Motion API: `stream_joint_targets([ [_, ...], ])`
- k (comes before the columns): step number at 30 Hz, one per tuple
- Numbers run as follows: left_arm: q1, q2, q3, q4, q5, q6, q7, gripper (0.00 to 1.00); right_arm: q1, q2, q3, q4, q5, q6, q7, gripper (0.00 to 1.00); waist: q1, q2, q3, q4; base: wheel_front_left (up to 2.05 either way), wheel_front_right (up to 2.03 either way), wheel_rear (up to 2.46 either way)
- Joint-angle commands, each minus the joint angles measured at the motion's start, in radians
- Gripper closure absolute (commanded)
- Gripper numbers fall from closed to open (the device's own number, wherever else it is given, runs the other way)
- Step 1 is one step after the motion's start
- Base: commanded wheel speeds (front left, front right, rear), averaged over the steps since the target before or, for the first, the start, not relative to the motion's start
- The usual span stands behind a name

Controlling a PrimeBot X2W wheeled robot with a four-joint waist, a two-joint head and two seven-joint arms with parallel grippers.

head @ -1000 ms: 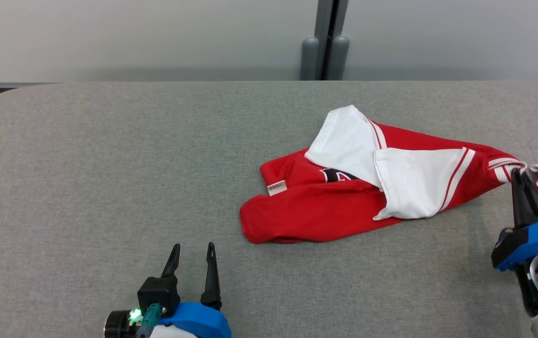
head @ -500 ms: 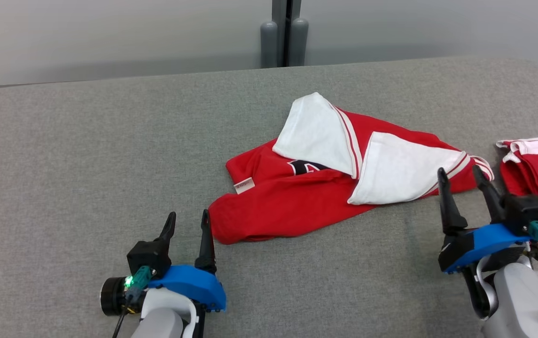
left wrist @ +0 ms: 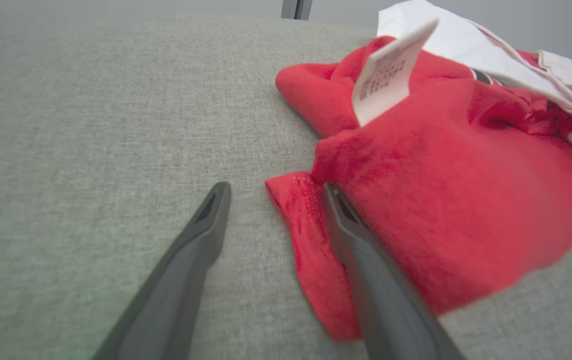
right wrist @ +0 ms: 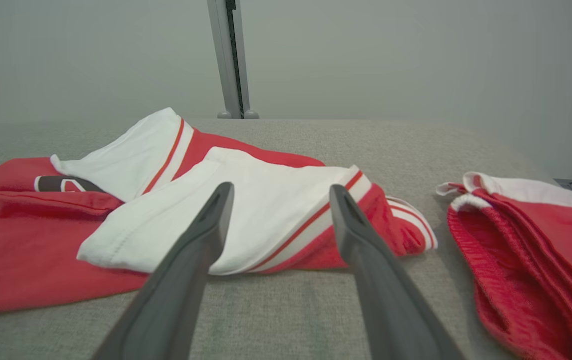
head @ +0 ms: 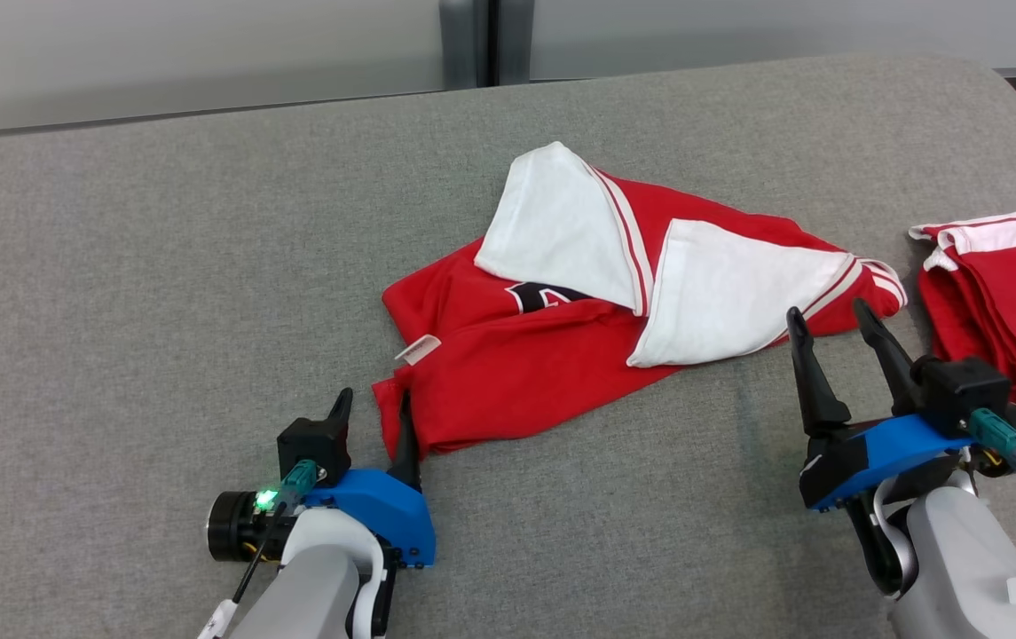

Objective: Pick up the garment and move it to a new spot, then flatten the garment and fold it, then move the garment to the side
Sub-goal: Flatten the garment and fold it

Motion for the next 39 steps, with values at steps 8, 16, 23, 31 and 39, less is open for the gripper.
stream_joint_targets([
  [8, -0.027, 0.000, -0.065, 0.046, -0.021, 0.019, 0.002, 1.00, -0.001, -0.005, -0.004, -0.007, 0.006, 0.000, -0.004, 0.00, -0.0001, -0.0001, -0.003, 0.010, 0.00, 0.00, 0.00],
  [16, 0.018, 0.022, 0.095, -0.181, 0.130, 0.092, 0.001, 1.00, 0.034, 0.017, -0.017, 0.002, 0.005, 0.000, -0.004, 0.00, -0.0001, -0.0001, -0.068, 0.060, 0.00, 0.00, 0.00],
  [23, 0.142, 0.036, 0.206, -0.421, 0.288, 0.060, -0.001, 1.00, 0.091, 0.047, -0.024, 0.023, -0.005, 0.000, -0.004, 0.00, -0.0001, -0.0001, -0.164, 0.088, 0.00, 0.00, 0.00],
  [31, 0.360, 0.017, 0.284, -0.416, 0.307, 0.029, -0.001, 1.00, 0.148, 0.070, -0.027, 0.047, -0.011, 0.000, -0.004, 0.00, -0.0001, -0.0001, -0.213, 0.098, 0.00, 0.00, 0.00],
  [39, 0.380, 0.001, 0.364, -0.338, 0.290, 0.053, -0.001, 0.00, 0.103, 0.057, -0.013, 0.062, -0.009, 0.000, -0.004, 0.00, -0.0001, -0.0001, -0.159, 0.129, 0.00, 0.00, 0.00],
])
